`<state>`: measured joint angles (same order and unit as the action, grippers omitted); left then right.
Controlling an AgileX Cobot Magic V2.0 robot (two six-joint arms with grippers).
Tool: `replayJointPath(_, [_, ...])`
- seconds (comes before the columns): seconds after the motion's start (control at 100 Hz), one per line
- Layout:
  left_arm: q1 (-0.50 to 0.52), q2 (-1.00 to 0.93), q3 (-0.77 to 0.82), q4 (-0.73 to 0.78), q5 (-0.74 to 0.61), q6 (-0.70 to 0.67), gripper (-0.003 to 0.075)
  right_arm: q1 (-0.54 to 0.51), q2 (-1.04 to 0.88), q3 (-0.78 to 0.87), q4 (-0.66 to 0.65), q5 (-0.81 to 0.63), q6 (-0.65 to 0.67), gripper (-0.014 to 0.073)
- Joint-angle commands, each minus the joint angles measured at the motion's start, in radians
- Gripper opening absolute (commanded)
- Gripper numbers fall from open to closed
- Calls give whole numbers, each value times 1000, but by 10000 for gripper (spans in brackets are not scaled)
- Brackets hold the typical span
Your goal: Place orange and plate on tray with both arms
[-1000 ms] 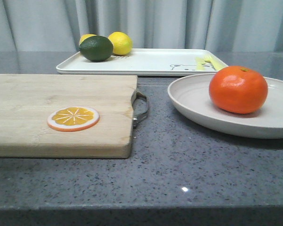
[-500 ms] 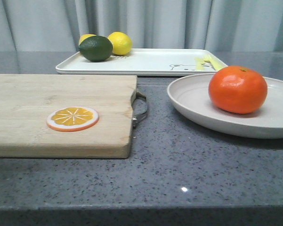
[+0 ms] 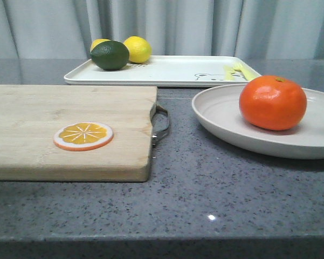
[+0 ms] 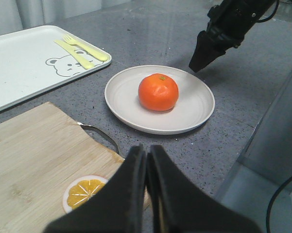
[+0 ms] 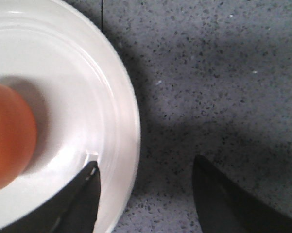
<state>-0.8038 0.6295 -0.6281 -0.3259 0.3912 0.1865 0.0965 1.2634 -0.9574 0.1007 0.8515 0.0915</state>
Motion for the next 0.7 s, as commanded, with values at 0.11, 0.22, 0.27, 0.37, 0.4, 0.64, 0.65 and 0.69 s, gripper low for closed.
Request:
replayJointPath(0.11, [0, -2, -29, -8, -87, 1, -20, -1, 60, -35, 45, -37, 2, 435])
replayJointPath(0.22, [0, -2, -29, -8, -101, 1, -20, -1, 100, -35, 58, -52, 2, 434])
replayJointPath(0.27, [0, -2, -29, -8, -102, 1, -20, -1, 116, -35, 66, -58, 2, 419])
replayJointPath(0.37, [0, -2, -29, -8, -102, 1, -20, -1, 127, -35, 69, -68, 2, 312])
replayJointPath(0.4, [0, -2, -29, -8, -102, 1, -20, -1, 127, -35, 69, -72, 2, 265])
replayJointPath(0.64, [0, -2, -29, -8, -102, 1, -20, -1, 127, -35, 73, -74, 2, -60])
replayJointPath(0.65, [0, -2, -29, -8, -102, 1, -20, -1, 127, -35, 73, -74, 2, -60])
replayJointPath(0.69, [0, -2, -29, -8, -102, 1, -20, -1, 127, -35, 73, -74, 2, -60])
